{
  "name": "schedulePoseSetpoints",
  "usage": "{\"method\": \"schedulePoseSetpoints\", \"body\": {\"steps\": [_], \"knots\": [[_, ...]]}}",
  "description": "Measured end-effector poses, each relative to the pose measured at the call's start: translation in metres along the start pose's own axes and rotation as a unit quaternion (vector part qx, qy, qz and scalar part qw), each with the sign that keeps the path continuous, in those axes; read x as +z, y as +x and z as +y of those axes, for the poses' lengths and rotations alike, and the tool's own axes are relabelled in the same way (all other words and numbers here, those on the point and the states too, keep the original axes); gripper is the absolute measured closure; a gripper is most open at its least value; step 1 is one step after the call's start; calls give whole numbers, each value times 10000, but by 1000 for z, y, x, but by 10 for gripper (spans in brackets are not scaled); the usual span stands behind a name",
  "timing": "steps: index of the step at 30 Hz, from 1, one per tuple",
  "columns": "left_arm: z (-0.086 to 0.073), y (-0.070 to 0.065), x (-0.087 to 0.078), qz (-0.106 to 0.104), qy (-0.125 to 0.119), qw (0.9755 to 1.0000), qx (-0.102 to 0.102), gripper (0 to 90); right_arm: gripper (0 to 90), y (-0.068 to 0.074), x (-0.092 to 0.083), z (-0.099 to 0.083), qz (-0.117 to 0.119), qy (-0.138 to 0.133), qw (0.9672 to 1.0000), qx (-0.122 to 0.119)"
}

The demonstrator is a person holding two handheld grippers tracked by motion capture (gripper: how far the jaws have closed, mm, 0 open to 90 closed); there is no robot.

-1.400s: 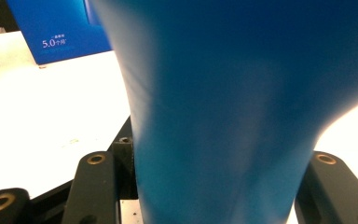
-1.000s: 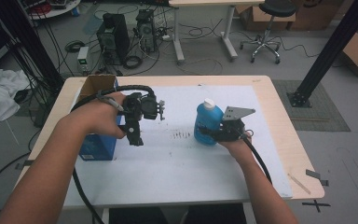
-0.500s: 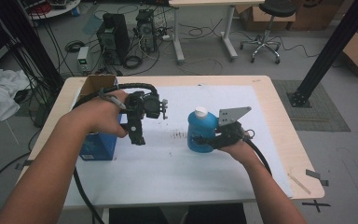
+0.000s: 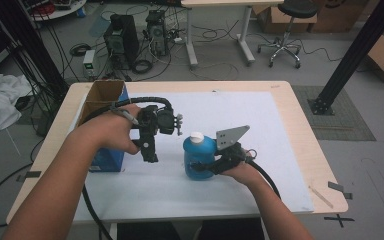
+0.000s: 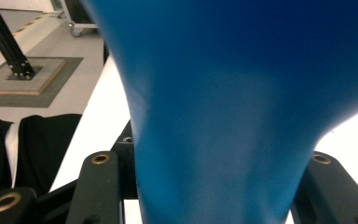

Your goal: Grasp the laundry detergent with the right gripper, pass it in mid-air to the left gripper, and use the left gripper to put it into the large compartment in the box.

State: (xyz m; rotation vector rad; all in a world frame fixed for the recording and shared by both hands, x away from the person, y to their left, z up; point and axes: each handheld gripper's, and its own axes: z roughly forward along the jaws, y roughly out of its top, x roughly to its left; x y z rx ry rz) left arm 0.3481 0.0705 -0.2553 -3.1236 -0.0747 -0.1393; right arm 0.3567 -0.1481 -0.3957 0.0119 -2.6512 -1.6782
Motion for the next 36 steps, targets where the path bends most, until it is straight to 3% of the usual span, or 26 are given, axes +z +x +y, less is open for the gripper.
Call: {"method": "schedulePoseSetpoints", "body": {"steps": [18,28,36], "knots": [[7,-11,5,-63,-14,9999,111,1,466,7,60,20,202,9,9997,-122],[14,-18,7,-66,7,9998,200,1,465,8,79,23,211,-23,9997,-130],[18,-19,8,-32,54,9997,247,1,463,10,82,30,235,-87,9996,-150]]}}
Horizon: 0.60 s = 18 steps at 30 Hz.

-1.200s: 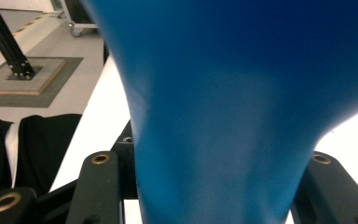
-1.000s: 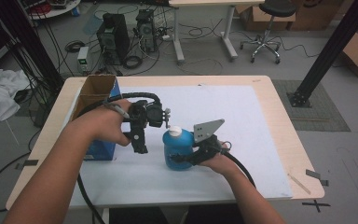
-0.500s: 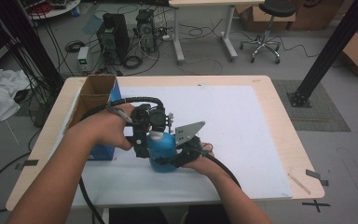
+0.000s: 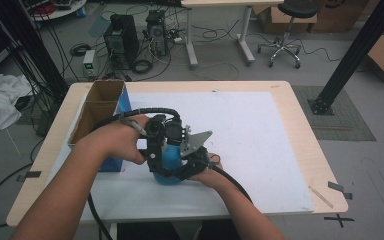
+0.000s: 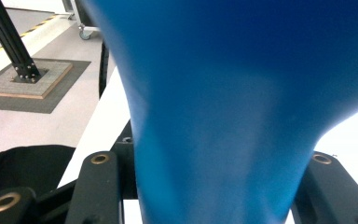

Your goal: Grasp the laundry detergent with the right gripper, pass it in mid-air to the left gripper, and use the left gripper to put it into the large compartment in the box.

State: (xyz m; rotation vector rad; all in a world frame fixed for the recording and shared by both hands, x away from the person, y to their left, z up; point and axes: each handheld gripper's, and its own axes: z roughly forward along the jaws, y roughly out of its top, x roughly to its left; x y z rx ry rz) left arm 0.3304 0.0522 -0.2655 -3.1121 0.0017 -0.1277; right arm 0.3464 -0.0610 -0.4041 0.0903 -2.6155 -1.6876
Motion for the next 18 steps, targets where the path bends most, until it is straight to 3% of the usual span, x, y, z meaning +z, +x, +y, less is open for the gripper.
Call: {"method": "schedulePoseSetpoints", "body": {"steps": [18], "knots": [[0,-2,6,61,104,9999,-16,9,462,1,4,6,12,-31,10000,-14]]}}
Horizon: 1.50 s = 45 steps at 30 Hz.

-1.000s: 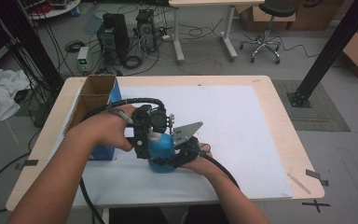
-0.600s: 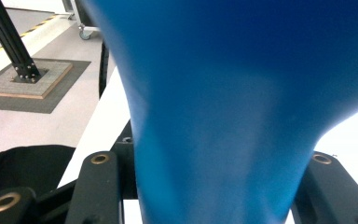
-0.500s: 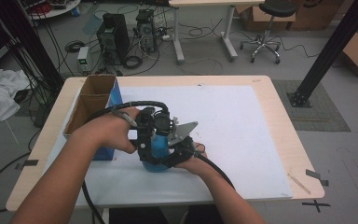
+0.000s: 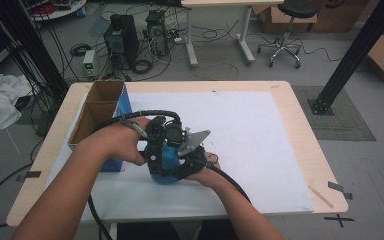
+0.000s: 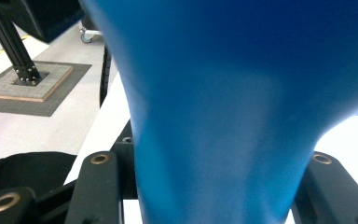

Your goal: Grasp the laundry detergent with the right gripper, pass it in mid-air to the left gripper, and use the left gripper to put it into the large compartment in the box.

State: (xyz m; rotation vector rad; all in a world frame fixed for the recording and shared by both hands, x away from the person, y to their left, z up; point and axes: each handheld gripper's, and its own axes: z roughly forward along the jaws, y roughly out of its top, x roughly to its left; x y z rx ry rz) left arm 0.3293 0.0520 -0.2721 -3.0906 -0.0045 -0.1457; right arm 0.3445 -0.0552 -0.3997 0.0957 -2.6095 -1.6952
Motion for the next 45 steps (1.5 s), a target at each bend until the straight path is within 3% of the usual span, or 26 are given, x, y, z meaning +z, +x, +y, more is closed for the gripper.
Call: {"method": "schedulePoseSetpoints", "body": {"steps": [13,23,25,45], "knots": [[3,-1,0,-2,27,10000,24,77,463,-1,0,0,-48,-56,10000,-58],[2,-1,0,117,60,9999,19,103,463,-2,2,-1,-33,-61,10000,-48],[2,-1,-1,124,43,9999,54,195,463,-2,2,-1,-36,-94,9999,-17],[5,-2,-3,192,89,9998,24,276,463,-2,1,0,-30,-136,9999,-19]]}}
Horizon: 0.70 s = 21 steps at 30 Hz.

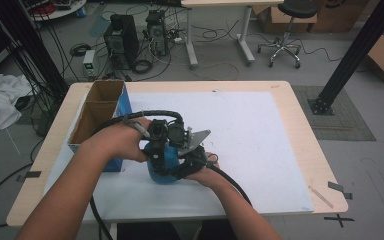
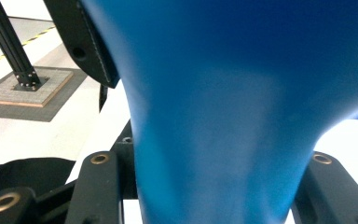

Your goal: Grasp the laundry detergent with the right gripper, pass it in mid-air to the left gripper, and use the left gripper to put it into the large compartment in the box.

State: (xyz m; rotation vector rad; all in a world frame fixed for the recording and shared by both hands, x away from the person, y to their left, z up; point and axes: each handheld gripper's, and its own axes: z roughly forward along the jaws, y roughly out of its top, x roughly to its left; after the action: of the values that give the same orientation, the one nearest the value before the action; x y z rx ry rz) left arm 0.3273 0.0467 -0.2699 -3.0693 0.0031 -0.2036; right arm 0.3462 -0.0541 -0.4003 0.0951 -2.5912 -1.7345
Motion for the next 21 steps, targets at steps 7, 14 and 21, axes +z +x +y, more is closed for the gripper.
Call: {"method": "schedulePoseSetpoints", "body": {"steps": [7,14,21], "knots": [[-1,0,0,-39,93,9999,-32,300,463,0,0,0,6,-28,10000,15],[-2,0,0,-78,74,9999,-50,352,463,-1,0,0,-25,-53,10000,-48],[-2,0,0,-140,47,9999,-60,373,463,0,1,0,-54,-22,10000,-54]]}}
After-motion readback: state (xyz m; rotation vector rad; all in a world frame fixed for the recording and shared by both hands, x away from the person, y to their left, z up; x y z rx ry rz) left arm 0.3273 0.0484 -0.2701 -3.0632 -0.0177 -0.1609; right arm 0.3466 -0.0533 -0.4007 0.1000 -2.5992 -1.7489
